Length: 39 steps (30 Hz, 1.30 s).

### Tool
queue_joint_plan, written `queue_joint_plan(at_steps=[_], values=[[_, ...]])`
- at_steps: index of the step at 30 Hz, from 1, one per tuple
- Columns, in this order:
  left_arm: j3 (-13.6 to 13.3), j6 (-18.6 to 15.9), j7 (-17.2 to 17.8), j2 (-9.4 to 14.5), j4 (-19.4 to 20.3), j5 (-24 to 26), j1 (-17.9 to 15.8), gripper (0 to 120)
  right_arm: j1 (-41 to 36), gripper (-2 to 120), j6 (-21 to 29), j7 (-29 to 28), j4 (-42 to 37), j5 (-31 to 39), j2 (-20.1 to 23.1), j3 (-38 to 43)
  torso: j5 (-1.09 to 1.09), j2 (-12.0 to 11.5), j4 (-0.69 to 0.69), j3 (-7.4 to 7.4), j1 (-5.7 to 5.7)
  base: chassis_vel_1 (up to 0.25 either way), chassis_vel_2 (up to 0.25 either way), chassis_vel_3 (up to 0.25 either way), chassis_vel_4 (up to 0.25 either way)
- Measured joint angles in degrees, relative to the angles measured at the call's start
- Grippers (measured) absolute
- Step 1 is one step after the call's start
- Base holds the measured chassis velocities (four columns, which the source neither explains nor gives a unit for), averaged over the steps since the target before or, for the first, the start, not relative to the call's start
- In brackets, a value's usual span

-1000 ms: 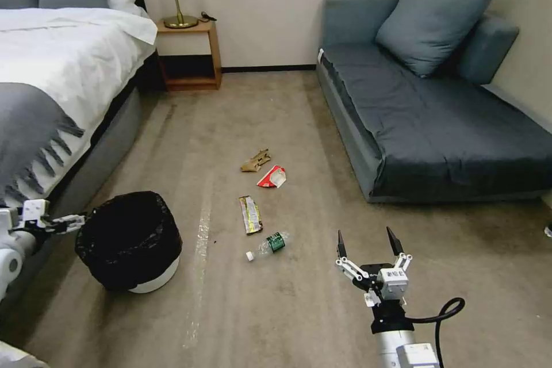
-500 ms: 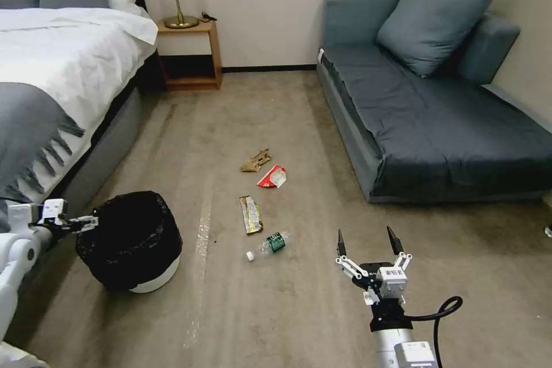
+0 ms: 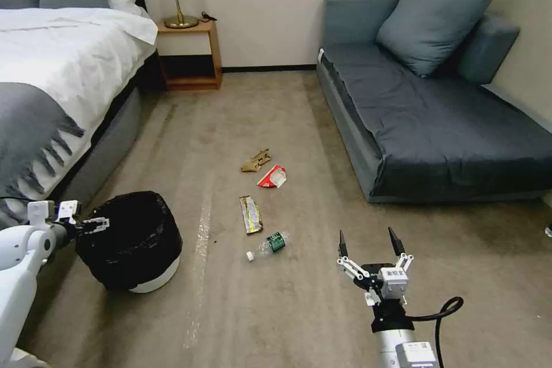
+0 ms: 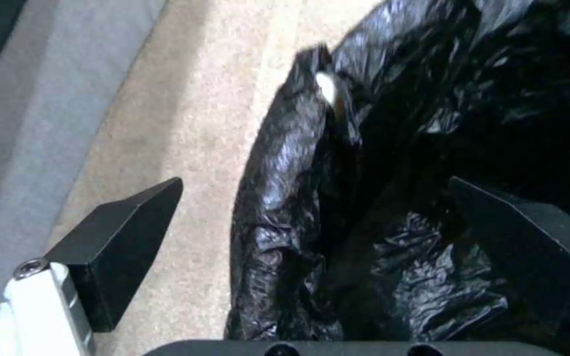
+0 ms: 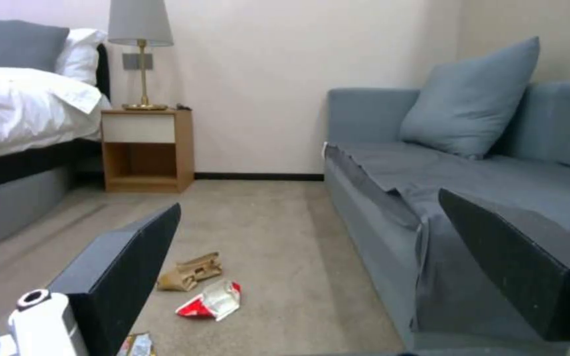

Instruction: Pick up the trash bin, then pick up the garbage on the floor and place it into the trash bin.

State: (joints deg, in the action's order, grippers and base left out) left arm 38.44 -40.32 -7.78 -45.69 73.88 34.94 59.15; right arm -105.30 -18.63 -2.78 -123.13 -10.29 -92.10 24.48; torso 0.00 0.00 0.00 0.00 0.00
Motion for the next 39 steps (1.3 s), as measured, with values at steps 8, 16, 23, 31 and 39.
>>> queue_joint_plan(at_steps=[8,16,23,31,39], values=[[-0.4,0.0,0.7,-0.8,-1.6,1.2,-0.4,86,-0.4,100,-0.1,0.0,0.0,-0.1,0.0,-0.2,0.00,0.0,0.00,0.00,0.00,0.000,0.000,0.000,0.000],[-0.3,0.1,0.7,-1.6,-1.3,0.3,0.0,55,-0.5,100,-0.1,0.0,-0.1,-0.3,0.0,-0.4,0.03,0.0,0.01,-0.01,0.00,0.000,0.000,0.000,0.000],[0.8,0.1,0.7,-1.5,-0.5,0.4,1.3,29,-0.5,100,0.0,0.0,-0.1,-0.3,0.0,-0.4,0.03,0.0,0.01,-0.01,0.00,0.000,0.000,0.000,0.000],[2.8,0.1,0.6,-1.8,2.0,1.3,4.0,8,-0.5,100,0.1,0.0,-0.4,-0.4,0.0,-0.6,0.04,0.0,0.02,-0.01,0.00,0.000,0.000,0.000,0.000],[6.1,0.5,1.3,-2.9,6.5,2.7,8.8,6,-0.3,100,0.3,0.0,-0.5,0.0,0.3,-0.6,0.00,0.0,0.01,-0.01,0.00,0.000,0.000,0.000,0.000]])
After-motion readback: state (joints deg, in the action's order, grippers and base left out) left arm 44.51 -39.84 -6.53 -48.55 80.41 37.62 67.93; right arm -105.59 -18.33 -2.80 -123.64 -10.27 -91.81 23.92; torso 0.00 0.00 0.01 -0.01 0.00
